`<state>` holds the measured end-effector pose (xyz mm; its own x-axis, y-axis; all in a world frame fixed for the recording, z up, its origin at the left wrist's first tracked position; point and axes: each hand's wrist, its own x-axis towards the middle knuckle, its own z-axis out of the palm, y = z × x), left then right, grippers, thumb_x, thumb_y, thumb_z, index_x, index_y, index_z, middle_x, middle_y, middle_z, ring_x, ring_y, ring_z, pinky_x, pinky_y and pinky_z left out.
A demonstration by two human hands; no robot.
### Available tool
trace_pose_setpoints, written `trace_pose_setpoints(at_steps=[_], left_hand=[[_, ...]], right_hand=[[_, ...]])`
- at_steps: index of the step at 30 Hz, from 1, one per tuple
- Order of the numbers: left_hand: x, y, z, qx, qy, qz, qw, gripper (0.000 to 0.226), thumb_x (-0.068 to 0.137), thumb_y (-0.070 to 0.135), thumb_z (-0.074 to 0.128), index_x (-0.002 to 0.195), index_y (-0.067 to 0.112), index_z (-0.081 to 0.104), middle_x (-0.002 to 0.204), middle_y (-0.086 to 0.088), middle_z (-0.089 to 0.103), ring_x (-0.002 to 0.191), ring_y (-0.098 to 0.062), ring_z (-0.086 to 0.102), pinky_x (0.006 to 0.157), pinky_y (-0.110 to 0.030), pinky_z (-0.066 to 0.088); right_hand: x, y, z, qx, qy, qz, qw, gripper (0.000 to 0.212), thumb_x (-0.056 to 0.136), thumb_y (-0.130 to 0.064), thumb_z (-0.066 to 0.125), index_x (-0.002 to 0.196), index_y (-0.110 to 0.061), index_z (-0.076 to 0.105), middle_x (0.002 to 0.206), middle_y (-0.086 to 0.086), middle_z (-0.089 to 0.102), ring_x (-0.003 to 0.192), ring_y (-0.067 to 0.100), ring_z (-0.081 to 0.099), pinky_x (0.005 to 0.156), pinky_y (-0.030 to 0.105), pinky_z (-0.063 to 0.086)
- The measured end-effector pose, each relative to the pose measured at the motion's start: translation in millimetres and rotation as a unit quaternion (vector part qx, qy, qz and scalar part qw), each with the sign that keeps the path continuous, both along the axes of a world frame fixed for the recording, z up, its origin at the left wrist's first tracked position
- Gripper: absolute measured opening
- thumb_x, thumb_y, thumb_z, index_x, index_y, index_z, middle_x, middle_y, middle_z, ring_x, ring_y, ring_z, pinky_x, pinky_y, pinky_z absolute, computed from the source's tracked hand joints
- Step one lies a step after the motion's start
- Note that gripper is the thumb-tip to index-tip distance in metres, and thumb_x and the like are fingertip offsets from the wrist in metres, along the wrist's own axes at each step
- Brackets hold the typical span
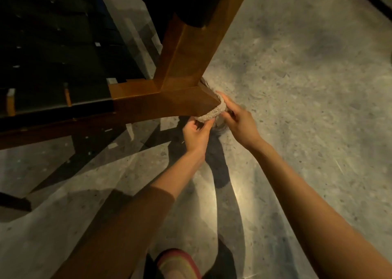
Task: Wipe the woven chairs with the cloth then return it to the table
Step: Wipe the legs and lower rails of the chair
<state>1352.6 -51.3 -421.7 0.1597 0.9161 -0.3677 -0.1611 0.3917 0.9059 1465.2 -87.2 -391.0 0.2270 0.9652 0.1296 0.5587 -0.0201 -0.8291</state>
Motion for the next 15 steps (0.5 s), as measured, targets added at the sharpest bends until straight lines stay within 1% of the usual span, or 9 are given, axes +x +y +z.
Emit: trace_pose_setpoints(at_steps=[1, 3, 5, 7, 10, 12, 13, 14, 15], left_hand=[[6, 2, -5, -0.012, 0.009, -0.017, 1.000, 0.021, 0.085, 0.008, 0.068, 0.101, 0.020, 0.061, 0.103, 0.002, 0.068, 0.096, -0.009, 0.064, 0.080, -0.016, 0.052], [18, 6, -12, -0.062, 0.008, -0.055, 0.997, 0.027, 0.087, 0.008, 0.066, 0.111, 0.016, 0.059, 0.117, -0.009, 0.065, 0.108, -0.020, 0.062, 0.094, -0.031, 0.050], [26, 9, -16, -0.102, 0.011, -0.090, 0.991, 0.035, 0.089, 0.007, 0.063, 0.123, 0.009, 0.054, 0.126, -0.013, 0.060, 0.117, -0.027, 0.057, 0.103, -0.041, 0.044], [31, 11, -18, -0.114, 0.029, -0.106, 0.987, 0.037, 0.090, 0.004, 0.060, 0.126, 0.004, 0.051, 0.130, -0.015, 0.057, 0.121, -0.029, 0.054, 0.105, -0.043, 0.042], [31, 8, -16, -0.130, 0.030, -0.084, 0.987, 0.034, 0.089, 0.004, 0.061, 0.122, 0.004, 0.055, 0.126, -0.015, 0.060, 0.117, -0.028, 0.057, 0.102, -0.040, 0.045], [28, 3, -12, -0.138, 0.013, -0.046, 0.989, 0.032, 0.089, 0.004, 0.061, 0.121, 0.004, 0.057, 0.123, -0.014, 0.062, 0.113, -0.026, 0.059, 0.100, -0.039, 0.047], [25, 1, -9, -0.139, 0.002, -0.026, 0.990, 0.033, 0.089, 0.005, 0.062, 0.122, 0.004, 0.057, 0.123, -0.014, 0.062, 0.114, -0.026, 0.059, 0.100, -0.039, 0.047], [22, -2, -6, -0.141, -0.007, -0.008, 0.990, 0.036, 0.088, 0.006, 0.063, 0.123, 0.005, 0.057, 0.124, -0.013, 0.062, 0.115, -0.025, 0.058, 0.100, -0.040, 0.046], [18, -5, -2, -0.141, -0.016, 0.011, 0.990, 0.038, 0.087, 0.008, 0.065, 0.124, 0.006, 0.057, 0.124, -0.012, 0.062, 0.115, -0.024, 0.058, 0.100, -0.039, 0.047]], right_hand=[[4, 0, -6, -0.018, 0.003, -0.011, 1.000, 0.051, 0.096, 0.001, 0.046, 0.144, -0.014, 0.037, 0.137, -0.017, 0.037, 0.120, -0.020, 0.034, 0.095, -0.002, 0.027], [12, 1, -16, -0.057, 0.035, -0.023, 0.997, 0.049, 0.098, 0.001, 0.041, 0.145, -0.012, 0.035, 0.139, -0.012, 0.038, 0.123, -0.011, 0.034, 0.098, 0.000, 0.027], [18, 1, -23, -0.093, 0.055, -0.023, 0.994, 0.047, 0.100, -0.001, 0.040, 0.146, -0.011, 0.033, 0.143, -0.004, 0.039, 0.129, 0.000, 0.035, 0.106, 0.012, 0.031], [21, 3, -25, -0.115, 0.064, -0.021, 0.991, 0.047, 0.100, -0.004, 0.041, 0.146, -0.009, 0.032, 0.146, 0.004, 0.039, 0.132, 0.013, 0.038, 0.111, 0.025, 0.033], [19, 3, -21, -0.126, 0.063, -0.048, 0.989, 0.045, 0.100, -0.008, 0.044, 0.144, -0.011, 0.038, 0.144, 0.005, 0.045, 0.131, 0.017, 0.043, 0.110, 0.030, 0.035], [13, 1, -14, -0.085, 0.025, -0.069, 0.994, 0.043, 0.098, -0.007, 0.047, 0.141, -0.013, 0.045, 0.134, 0.001, 0.054, 0.121, 0.010, 0.052, 0.104, 0.024, 0.042], [9, -1, -8, -0.053, 0.009, -0.076, 0.996, 0.043, 0.096, -0.005, 0.050, 0.139, -0.013, 0.048, 0.127, 0.001, 0.060, 0.110, 0.006, 0.058, 0.097, 0.021, 0.046], [3, -2, -3, -0.022, -0.008, -0.079, 0.997, 0.044, 0.094, -0.003, 0.053, 0.137, -0.014, 0.050, 0.119, 0.004, 0.066, 0.097, 0.008, 0.064, 0.088, 0.020, 0.051], [-3, -3, 1, 0.005, -0.029, -0.082, 0.996, 0.045, 0.092, -0.003, 0.055, 0.135, -0.015, 0.052, 0.109, 0.011, 0.070, 0.086, 0.017, 0.067, 0.079, 0.026, 0.054]])
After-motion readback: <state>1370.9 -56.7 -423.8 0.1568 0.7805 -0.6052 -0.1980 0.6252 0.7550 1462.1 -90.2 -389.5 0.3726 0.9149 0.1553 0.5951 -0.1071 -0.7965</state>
